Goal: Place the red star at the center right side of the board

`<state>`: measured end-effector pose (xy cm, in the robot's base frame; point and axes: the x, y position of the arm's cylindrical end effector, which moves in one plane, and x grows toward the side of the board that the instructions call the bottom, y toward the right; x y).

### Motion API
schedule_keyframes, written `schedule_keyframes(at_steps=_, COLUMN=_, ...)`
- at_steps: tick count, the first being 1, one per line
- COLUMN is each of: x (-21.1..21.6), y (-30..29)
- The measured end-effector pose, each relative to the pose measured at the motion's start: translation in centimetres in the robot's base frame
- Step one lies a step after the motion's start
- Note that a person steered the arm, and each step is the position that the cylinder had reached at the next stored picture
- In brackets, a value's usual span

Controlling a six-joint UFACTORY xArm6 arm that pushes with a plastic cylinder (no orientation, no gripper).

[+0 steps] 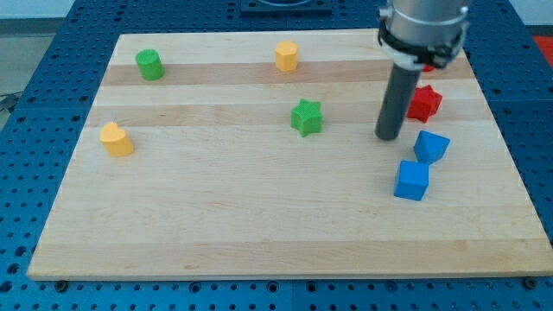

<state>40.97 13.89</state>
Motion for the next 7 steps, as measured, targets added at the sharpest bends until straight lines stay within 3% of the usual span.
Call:
schedule_keyframes(at_steps=1, x=-2.6, y=0.8)
schedule_keyframes(at_steps=2, x=-2.6, y=1.4)
schedule_keyframes(at_steps=3, x=-1.8, y=6.9)
schedule_keyframes(at_steps=6, x=-3.5, y=3.0)
schedule_keyframes(at_steps=7, x=-3.8, y=4.9)
